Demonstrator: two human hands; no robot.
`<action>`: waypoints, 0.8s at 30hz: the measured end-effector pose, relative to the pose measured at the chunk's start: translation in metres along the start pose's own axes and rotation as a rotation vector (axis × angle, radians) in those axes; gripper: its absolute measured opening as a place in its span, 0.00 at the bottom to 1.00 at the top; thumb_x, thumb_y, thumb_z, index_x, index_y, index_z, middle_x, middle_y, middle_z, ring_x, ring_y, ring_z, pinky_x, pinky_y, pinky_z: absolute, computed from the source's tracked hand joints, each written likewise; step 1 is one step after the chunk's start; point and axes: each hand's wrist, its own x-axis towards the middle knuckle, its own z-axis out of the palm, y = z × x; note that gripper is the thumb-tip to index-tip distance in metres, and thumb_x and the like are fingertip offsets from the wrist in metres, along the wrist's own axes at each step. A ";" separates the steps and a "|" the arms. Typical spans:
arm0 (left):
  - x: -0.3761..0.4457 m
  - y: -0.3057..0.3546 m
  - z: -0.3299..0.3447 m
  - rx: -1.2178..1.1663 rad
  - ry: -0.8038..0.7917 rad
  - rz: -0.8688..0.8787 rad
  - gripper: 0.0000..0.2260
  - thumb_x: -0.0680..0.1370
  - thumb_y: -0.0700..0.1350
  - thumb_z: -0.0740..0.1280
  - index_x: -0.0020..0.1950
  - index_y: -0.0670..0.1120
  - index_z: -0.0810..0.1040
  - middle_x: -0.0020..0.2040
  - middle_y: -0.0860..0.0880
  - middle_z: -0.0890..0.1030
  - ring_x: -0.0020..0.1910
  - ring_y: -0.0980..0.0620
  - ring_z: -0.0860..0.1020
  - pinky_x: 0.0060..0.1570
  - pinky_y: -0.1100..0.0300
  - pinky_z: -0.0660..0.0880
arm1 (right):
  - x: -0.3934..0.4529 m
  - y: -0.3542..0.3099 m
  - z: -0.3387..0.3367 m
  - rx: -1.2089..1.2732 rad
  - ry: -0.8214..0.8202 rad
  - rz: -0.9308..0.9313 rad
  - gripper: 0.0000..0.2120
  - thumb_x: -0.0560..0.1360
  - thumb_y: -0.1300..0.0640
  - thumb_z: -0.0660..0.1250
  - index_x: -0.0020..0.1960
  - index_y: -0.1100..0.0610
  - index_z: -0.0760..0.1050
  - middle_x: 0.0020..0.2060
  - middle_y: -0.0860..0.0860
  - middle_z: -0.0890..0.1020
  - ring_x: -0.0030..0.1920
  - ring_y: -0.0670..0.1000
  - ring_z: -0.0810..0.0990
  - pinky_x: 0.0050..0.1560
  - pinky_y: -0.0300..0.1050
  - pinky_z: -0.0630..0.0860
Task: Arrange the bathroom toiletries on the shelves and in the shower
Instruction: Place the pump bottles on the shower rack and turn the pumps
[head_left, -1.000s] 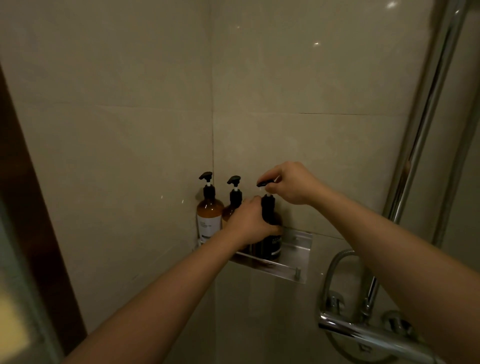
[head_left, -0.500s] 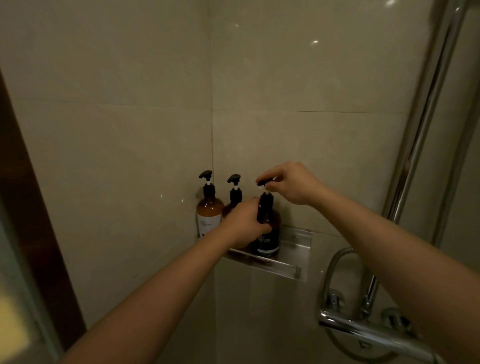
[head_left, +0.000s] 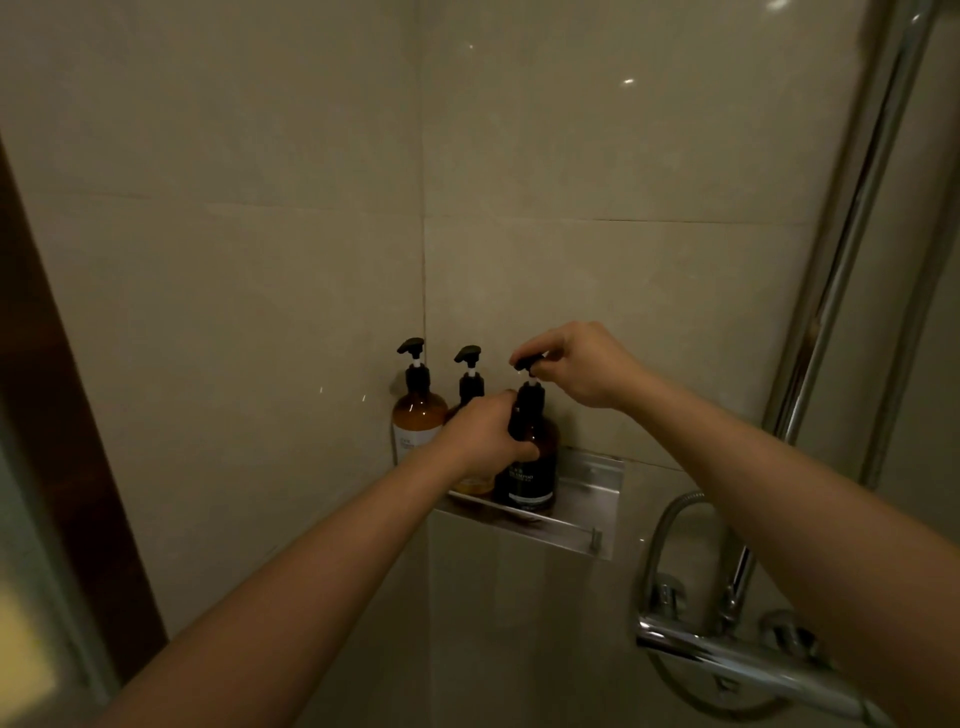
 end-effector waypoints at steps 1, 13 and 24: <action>-0.001 0.000 0.000 -0.006 0.006 0.005 0.24 0.73 0.52 0.75 0.65 0.48 0.72 0.57 0.49 0.79 0.51 0.52 0.78 0.48 0.56 0.78 | 0.000 0.000 0.000 0.008 -0.003 0.007 0.14 0.78 0.62 0.67 0.55 0.46 0.84 0.44 0.42 0.81 0.42 0.35 0.78 0.44 0.33 0.73; -0.003 0.000 0.000 -0.033 0.006 0.012 0.24 0.74 0.50 0.74 0.67 0.48 0.71 0.60 0.49 0.78 0.51 0.55 0.74 0.46 0.61 0.72 | -0.006 -0.003 -0.002 -0.056 0.060 0.001 0.14 0.77 0.63 0.67 0.59 0.50 0.82 0.53 0.49 0.82 0.48 0.45 0.77 0.48 0.41 0.72; -0.008 -0.002 0.006 -0.061 0.030 0.012 0.23 0.75 0.49 0.73 0.68 0.49 0.71 0.61 0.50 0.79 0.58 0.51 0.78 0.53 0.57 0.76 | -0.008 0.000 0.003 -0.005 0.080 0.053 0.17 0.77 0.61 0.68 0.64 0.49 0.78 0.54 0.48 0.82 0.48 0.45 0.78 0.49 0.41 0.73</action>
